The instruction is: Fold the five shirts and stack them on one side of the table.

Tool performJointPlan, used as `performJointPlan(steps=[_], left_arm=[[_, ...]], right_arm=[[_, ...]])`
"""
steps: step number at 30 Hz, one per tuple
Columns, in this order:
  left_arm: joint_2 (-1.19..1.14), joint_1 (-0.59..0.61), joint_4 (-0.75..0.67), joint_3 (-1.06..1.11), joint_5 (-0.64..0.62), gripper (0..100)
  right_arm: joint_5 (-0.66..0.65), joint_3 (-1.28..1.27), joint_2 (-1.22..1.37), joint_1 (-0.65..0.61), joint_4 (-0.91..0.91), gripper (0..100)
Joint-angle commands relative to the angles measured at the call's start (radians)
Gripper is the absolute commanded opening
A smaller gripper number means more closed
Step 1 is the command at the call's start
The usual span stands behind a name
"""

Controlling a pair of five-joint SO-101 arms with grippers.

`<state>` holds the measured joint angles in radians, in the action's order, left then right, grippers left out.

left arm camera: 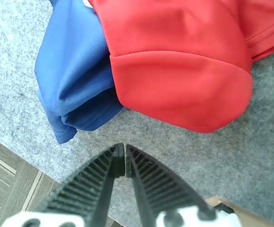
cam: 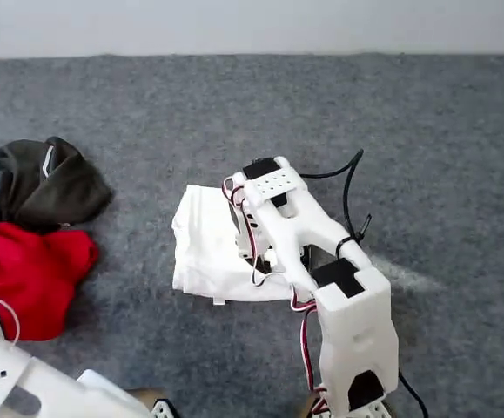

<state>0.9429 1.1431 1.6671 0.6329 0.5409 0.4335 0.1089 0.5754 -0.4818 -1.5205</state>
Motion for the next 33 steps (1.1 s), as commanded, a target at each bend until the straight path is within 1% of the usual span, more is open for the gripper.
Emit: performJointPlan(steps=[1, 3, 6, 9, 12, 14, 16, 18, 21, 23, 24, 26, 29, 31, 33], left_arm=[[0.014, -0.005, -0.015, -0.002, 0.006, 2], [0.014, -0.005, -0.015, -0.002, 0.006, 2], [0.014, -0.005, -0.015, -0.004, 0.006, 2], [0.014, -0.005, -0.015, -0.007, 0.006, 2], [0.014, -0.005, -0.015, -0.008, 0.006, 2], [0.014, -0.005, -0.015, -0.008, 0.006, 2], [0.014, -0.005, -0.015, -0.008, 0.006, 2], [0.014, -0.005, -0.015, -0.008, 0.006, 2], [0.014, -0.005, -0.015, -0.008, 0.006, 2], [0.014, -0.005, -0.015, -0.008, 0.006, 2], [0.014, -0.005, -0.015, -0.008, 0.008, 2], [0.014, -0.005, -0.034, -0.004, 0.008, 2], [0.014, -0.005, -0.058, -0.005, 0.008, 2], [0.014, -0.005, -0.064, -0.008, 0.008, 2], [0.014, -0.005, -0.064, -0.007, 0.008, 2]], right_arm=[[-0.098, 0.044, 0.05, 0.019, 0.01, 0.6], [-0.147, 0.068, 0.061, 0.019, 0.008, 2.3], [-0.206, 0.071, 0.045, 0.019, 0.002, 0.9], [-0.279, 0.071, -0.013, 0.025, -0.065, 1.0], [-0.405, 0.069, -0.082, 0.077, -0.142, 1.0], [-0.537, 0.069, -0.122, 0.139, -0.179, 1.0], [-0.717, 0.069, -0.154, 0.216, -0.197, 1.0], [-0.942, 0.069, -0.179, 0.294, -0.196, 1.0], [-1.321, 0.072, -0.199, 0.383, -0.173, 1.0], [-1.536, 0.091, -0.202, 0.421, -0.114, 1.0], [-1.623, 0.106, -0.202, 0.433, -0.073, 1.0], [-1.745, 0.132, -0.2, 0.443, 0.018, 1.0], [-1.86, 0.14, -0.199, 0.435, 0.151, 1.0], [-1.901, 0.14, -0.199, 0.415, 0.208, 1.0], [-1.906, 0.14, -0.2, 0.394, 0.225, 1.0]])
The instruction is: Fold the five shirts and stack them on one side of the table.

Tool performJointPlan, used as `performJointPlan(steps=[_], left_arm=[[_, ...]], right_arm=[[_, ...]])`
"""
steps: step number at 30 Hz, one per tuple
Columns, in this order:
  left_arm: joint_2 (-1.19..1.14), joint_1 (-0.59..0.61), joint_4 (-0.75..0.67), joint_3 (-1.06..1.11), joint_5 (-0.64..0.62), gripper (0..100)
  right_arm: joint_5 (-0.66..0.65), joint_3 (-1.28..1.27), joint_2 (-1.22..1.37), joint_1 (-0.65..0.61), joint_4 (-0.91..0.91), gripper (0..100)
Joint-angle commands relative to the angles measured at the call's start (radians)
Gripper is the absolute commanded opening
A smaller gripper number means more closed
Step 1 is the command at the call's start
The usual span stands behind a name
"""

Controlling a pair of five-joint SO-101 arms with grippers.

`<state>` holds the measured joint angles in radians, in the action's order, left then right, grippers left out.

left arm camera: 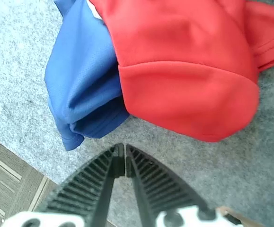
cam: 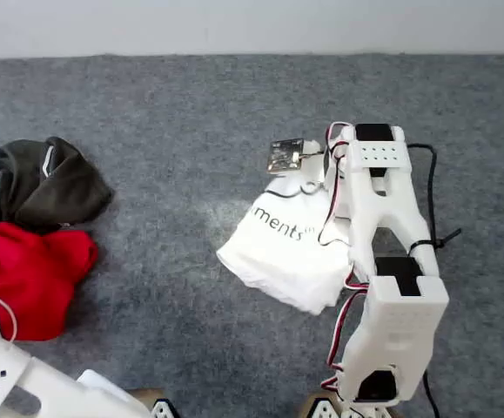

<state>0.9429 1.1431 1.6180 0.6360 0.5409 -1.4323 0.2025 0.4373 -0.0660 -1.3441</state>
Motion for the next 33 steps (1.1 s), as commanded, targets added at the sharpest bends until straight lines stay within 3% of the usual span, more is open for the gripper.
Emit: performJointPlan(steps=[1, 5, 11, 16, 24, 27, 33], left_arm=[[0.014, -0.005, -0.014, -0.008, 0.008, 2], [0.014, -0.005, -0.009, -0.007, 0.008, 2], [0.014, -0.005, -0.009, -0.007, 0.008, 2], [0.014, -0.005, -0.009, -0.007, 0.008, 2], [0.014, -0.005, -0.009, -0.007, 0.008, 2], [0.014, -0.006, -0.009, -0.007, 0.008, 2], [0.014, -0.006, -0.008, -0.007, 0.008, 2]], right_arm=[[-0.04, 0.046, -0.062, -0.031, 0.05, 1.3], [0.041, 0.052, -0.073, -0.041, 0.041, 4.2], [0.532, 0.12, -0.156, -0.039, -0.028, 23.6], [0.87, 0.12, -0.239, -0.088, -0.199, 24.0], [1.524, 0.117, -0.259, -0.157, -0.378, 24.1], [1.686, 0.115, -0.257, -0.16, -0.381, 26.7], [1.918, 0.115, -0.186, -0.16, -0.375, 45.9]])
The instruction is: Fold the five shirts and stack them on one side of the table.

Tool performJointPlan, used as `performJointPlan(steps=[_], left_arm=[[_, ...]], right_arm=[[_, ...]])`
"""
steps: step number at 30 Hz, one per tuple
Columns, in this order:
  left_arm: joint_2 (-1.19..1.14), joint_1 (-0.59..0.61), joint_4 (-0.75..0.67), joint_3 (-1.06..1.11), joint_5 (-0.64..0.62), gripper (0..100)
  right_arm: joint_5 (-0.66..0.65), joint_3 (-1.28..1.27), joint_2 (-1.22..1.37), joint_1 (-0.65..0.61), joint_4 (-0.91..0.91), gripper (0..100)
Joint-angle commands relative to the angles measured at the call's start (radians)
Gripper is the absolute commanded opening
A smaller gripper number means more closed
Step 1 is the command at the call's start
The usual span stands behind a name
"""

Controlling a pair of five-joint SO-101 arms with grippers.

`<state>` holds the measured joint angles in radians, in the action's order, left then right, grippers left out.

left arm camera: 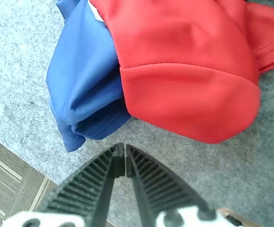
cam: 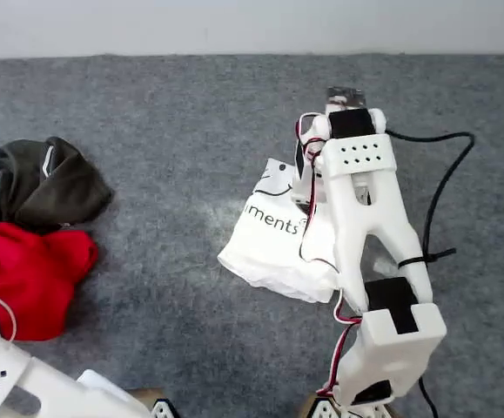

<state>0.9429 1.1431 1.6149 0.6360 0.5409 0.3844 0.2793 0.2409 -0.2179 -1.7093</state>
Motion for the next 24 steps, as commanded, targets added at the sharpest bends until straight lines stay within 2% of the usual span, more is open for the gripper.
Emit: performJointPlan(steps=[1, 6, 15, 19, 24], left_arm=[[0.014, -0.006, -0.005, -0.007, 0.008, 2], [0.014, -0.005, -0.005, -0.015, 0.011, 2], [0.014, -0.005, -0.003, -0.015, 0.011, 2], [0.014, -0.005, -0.003, -0.015, 0.011, 2], [0.014, -0.005, -0.003, -0.015, 0.011, 2]], right_arm=[[0.126, 0.038, 0.035, -0.008, 0.004, 47.1], [0.224, 0.038, 0.165, -0.007, 0.093, 47.6], [0.315, 0.038, 0.387, -0.007, 0.298, 46.7], [0.308, 0.043, 0.47, -0.002, 0.332, 34.9], [0.259, 0.046, 0.499, 0.019, 0.331, 7.5]])
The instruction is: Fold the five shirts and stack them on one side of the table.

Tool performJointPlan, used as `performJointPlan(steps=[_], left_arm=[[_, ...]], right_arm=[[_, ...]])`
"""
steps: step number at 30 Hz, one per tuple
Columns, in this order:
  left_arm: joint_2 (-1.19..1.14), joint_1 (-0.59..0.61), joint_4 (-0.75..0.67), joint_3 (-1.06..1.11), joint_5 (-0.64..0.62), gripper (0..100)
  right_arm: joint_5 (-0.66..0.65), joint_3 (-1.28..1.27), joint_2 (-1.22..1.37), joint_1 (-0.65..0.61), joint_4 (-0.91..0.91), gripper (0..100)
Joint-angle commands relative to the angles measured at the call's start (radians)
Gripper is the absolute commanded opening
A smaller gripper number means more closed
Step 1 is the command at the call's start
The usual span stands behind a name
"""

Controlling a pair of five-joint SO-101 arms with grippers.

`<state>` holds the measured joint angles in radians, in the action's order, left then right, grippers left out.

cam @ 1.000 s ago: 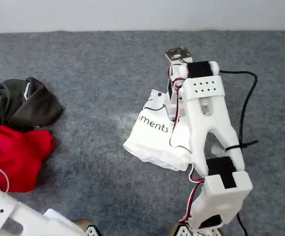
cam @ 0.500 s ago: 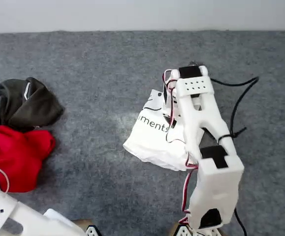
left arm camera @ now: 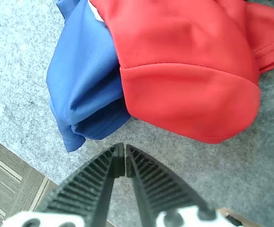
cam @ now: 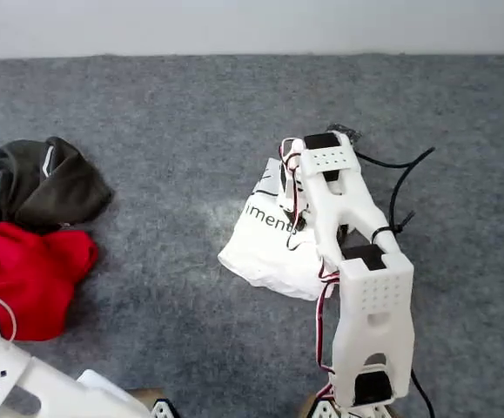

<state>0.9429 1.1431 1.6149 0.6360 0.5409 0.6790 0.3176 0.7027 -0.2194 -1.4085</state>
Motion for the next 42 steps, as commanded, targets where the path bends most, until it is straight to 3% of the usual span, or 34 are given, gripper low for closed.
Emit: performJointPlan(steps=[1, 7, 11, 16, 21, 25, 30, 36, 39, 42], left_arm=[[0.014, -0.005, -0.003, -0.015, 0.011, 2], [0.014, -0.005, -0.005, -0.015, 0.011, 2], [0.014, -0.005, -0.008, -0.015, 0.011, 2], [0.014, -0.005, -0.009, -0.015, 0.011, 2], [0.014, -0.005, -0.005, -0.015, 0.011, 2], [0.014, -0.005, -0.005, -0.015, 0.011, 2], [0.014, -0.005, -0.005, -0.015, 0.011, 2], [0.014, -0.005, -0.005, -0.015, 0.011, 2], [0.014, -0.005, -0.005, -0.015, 0.011, 2], [0.014, -0.005, -0.005, -0.015, 0.011, 2]], right_arm=[[-0.054, 0.008, 0.038, 0.025, 0.028, 1.3], [-0.247, 0.015, 0.016, 0.096, -0.036, 0.9], [-0.535, 0.02, -0.065, 0.199, -0.076, 0.9], [-0.968, 0.028, -0.173, 0.421, -0.048, 0.9], [-1.372, 0.055, -0.185, 0.671, 0.107, 0.9], [-1.573, 0.06, -0.147, 0.811, 0.297, 0.9], [-1.634, 0.06, -0.105, 0.924, 0.447, 0.9], [-1.633, 0.06, -0.107, 0.983, 0.453, 1.9], [-1.617, 0.089, -0.13, 0.984, 0.377, 13.9], [-1.476, 0.146, -0.179, 0.992, 0.265, 26.6]])
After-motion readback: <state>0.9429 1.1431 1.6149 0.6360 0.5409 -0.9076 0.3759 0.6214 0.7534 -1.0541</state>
